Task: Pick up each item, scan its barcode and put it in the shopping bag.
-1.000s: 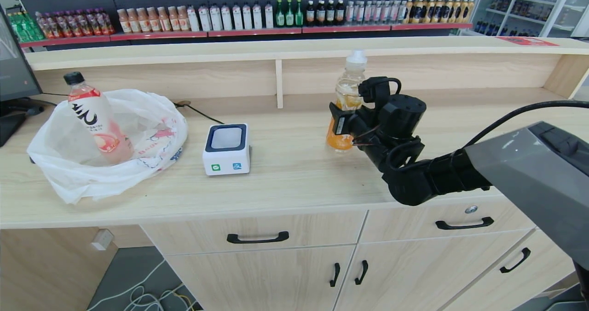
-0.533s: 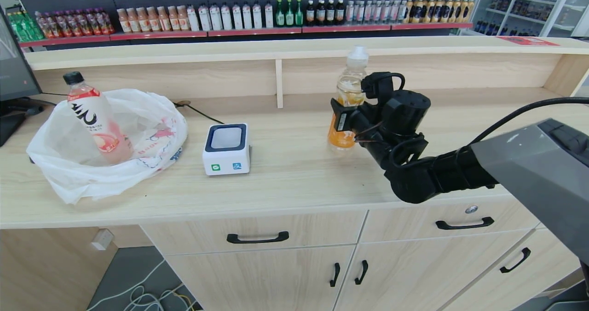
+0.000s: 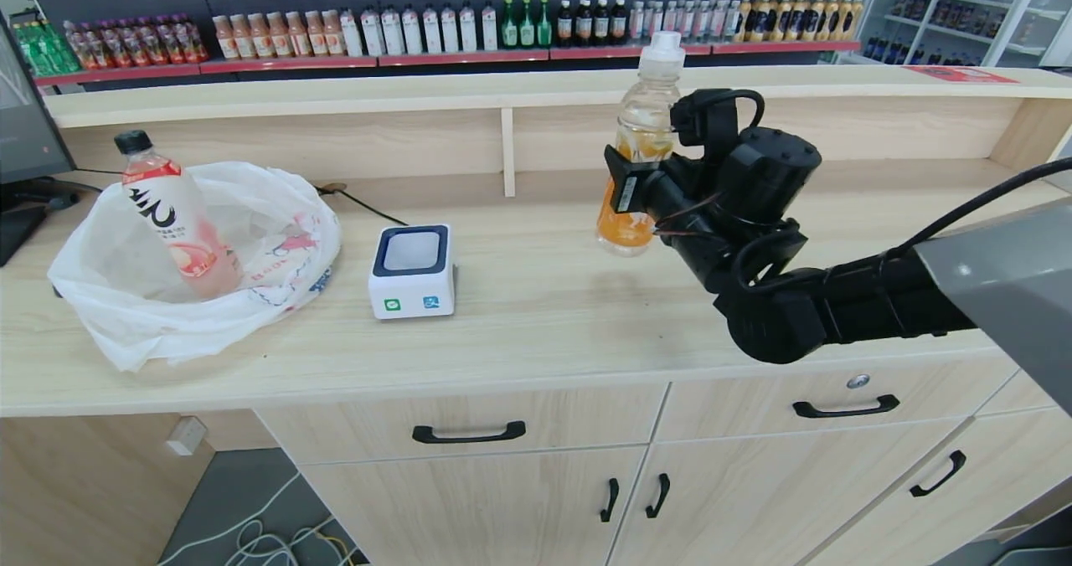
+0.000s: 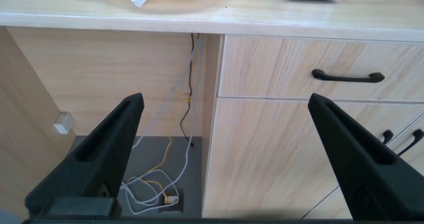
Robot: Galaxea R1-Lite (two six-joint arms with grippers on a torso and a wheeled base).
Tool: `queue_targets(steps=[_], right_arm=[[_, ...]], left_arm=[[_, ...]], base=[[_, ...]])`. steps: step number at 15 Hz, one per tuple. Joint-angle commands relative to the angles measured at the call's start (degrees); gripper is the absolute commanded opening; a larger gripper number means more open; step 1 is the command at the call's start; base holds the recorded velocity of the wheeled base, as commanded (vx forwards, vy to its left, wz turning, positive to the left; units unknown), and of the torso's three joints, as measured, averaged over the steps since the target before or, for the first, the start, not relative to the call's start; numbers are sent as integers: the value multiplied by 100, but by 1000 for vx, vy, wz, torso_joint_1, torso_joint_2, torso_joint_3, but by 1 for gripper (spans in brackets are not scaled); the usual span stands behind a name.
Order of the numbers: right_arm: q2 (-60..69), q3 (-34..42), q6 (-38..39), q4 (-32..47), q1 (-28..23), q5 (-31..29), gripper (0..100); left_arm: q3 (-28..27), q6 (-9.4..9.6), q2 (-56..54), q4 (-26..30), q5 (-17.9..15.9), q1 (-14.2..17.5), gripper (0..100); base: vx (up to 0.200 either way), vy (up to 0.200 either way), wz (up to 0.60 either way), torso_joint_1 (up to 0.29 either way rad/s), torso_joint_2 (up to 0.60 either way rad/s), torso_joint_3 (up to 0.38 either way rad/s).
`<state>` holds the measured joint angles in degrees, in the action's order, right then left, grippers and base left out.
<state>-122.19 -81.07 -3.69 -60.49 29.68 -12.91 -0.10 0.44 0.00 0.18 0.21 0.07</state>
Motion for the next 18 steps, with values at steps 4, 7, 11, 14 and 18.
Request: queue_targets(steps=[4,7,11,14,18], right_arm=[[1109,1726,-184,-675,442,-265,0],[1487,2341,-281,-1017,574,-440,0],[2208,3396,-483,-1501,1329,-1064,0],[2392,4213,-606,-2046,1426,-1073,0],[2472,5444,-782,-2951,1435,-1073,0]], left_arm=[[1,18,0,8,-3,1,100],[1,18,0,8,6,1,100],[1,26,0,8,-3,1,100],[1,35,0,8,-3,1,100],[1,141,0,8,-3,1,100]], base=[[0,0,0,0,0,0],[0,0,0,0,0,0],[0,0,0,0,0,0],[0,0,0,0,0,0],[0,0,0,0,0,0]])
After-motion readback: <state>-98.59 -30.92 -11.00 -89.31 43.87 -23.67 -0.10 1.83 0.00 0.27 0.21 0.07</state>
